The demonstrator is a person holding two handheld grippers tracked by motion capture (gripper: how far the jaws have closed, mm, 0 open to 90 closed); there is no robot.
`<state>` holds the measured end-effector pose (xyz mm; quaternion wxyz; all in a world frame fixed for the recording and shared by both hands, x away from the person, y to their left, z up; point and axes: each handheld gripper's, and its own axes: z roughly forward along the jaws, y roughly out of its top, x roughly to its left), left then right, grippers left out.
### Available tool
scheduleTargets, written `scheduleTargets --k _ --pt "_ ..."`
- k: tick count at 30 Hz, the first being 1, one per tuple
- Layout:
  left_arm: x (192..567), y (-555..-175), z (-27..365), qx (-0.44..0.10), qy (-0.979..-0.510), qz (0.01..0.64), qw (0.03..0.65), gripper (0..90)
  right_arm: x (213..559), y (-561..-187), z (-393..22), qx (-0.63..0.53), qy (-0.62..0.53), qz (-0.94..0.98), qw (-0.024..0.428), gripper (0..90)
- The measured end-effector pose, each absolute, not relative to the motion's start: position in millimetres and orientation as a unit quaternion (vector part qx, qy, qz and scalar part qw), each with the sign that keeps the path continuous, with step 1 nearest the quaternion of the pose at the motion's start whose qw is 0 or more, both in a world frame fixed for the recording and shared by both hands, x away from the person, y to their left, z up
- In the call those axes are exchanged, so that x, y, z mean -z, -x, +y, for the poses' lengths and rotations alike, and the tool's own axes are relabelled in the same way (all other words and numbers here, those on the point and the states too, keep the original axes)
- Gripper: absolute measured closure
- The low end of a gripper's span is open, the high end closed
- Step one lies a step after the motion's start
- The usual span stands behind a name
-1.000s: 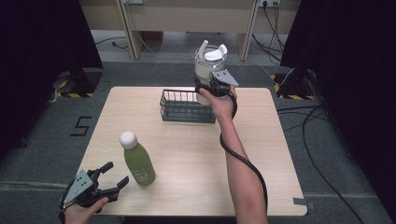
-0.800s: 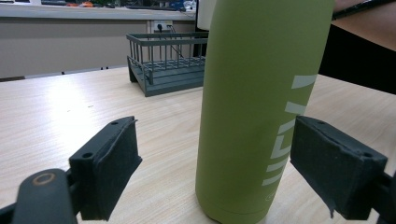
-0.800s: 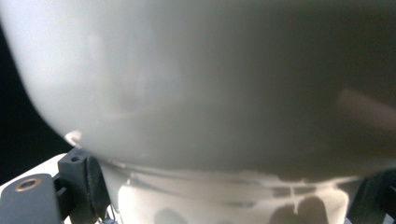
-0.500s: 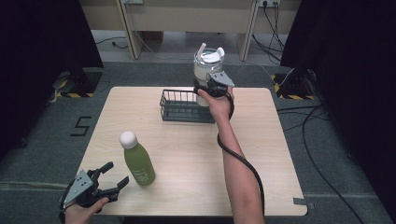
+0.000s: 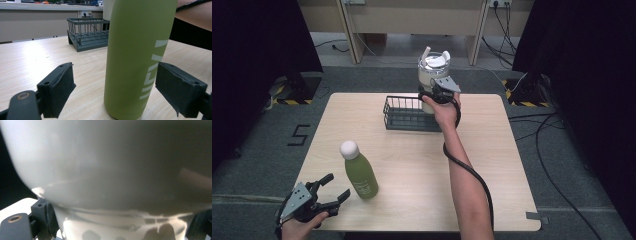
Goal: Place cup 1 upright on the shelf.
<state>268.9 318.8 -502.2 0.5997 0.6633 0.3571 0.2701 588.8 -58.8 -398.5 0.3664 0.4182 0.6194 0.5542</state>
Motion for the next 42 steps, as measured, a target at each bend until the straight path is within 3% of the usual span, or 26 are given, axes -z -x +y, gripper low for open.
scheduleTargets --k 42 --pt "502.2 -268.6 318.4 -0.269 -0.664 0.355 0.6 14.7 430.8 -598.1 -46.9 -0.535 -0.435 0.633 0.351 10.5"
